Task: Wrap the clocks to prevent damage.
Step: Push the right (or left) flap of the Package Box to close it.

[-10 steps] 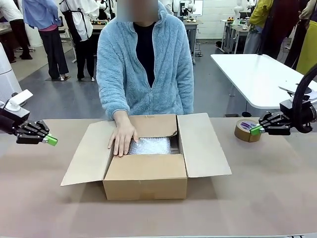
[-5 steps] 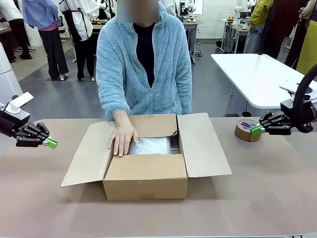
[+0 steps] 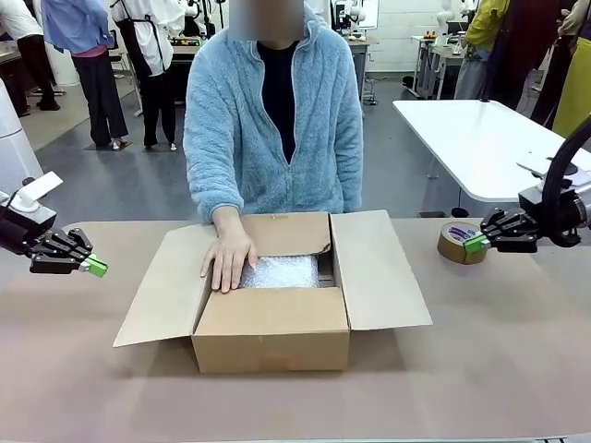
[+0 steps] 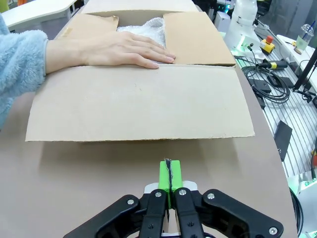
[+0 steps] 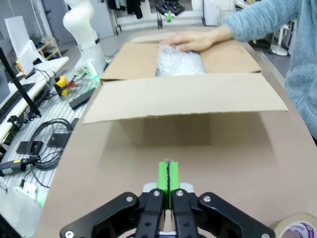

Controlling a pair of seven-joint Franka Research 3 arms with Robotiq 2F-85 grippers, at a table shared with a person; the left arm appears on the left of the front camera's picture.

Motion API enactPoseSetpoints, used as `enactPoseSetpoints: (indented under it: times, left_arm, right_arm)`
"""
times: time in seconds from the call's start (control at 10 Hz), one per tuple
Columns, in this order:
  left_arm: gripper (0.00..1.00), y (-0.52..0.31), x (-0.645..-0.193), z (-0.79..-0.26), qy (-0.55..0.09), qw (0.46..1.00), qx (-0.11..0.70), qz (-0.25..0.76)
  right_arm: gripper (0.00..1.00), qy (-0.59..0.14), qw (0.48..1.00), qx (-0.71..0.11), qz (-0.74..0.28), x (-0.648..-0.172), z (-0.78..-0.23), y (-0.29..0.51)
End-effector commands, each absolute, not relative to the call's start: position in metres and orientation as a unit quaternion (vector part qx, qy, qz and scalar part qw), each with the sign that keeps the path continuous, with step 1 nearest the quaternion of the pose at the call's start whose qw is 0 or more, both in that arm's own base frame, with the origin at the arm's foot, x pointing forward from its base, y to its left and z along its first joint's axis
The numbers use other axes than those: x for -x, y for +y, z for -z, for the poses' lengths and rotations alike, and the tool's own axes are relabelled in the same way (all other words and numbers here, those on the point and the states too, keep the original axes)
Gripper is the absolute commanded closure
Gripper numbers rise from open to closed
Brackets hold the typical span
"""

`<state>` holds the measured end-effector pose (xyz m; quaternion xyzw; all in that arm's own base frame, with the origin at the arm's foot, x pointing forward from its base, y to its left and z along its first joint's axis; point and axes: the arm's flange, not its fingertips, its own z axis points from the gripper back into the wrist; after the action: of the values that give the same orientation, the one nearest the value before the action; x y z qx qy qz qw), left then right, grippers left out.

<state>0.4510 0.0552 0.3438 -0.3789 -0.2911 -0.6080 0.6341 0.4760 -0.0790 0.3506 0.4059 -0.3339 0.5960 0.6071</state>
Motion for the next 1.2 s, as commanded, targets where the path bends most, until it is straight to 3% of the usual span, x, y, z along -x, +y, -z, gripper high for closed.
enactPoseSetpoints:
  times: [0.0, 0.3, 1.1]
  left_arm:
    - [1.0, 0.055, -0.452, -0.345, -0.291, 0.632, 0.38, 0.609]
    - [1.0, 0.055, -0.452, -0.345, -0.291, 0.632, 0.38, 0.609]
    - [1.0, 0.055, -0.452, -0.345, -0.291, 0.632, 0.38, 0.609]
  right_arm:
    - [0.99, -0.329, 0.638, -0.369, -0.59, -0.472, -0.332, -0.049]
    - [0.99, -0.314, 0.642, -0.379, -0.588, -0.482, -0.307, -0.015]
    - [0.99, -0.319, 0.539, -0.548, -0.555, -0.468, -0.29, 0.024]
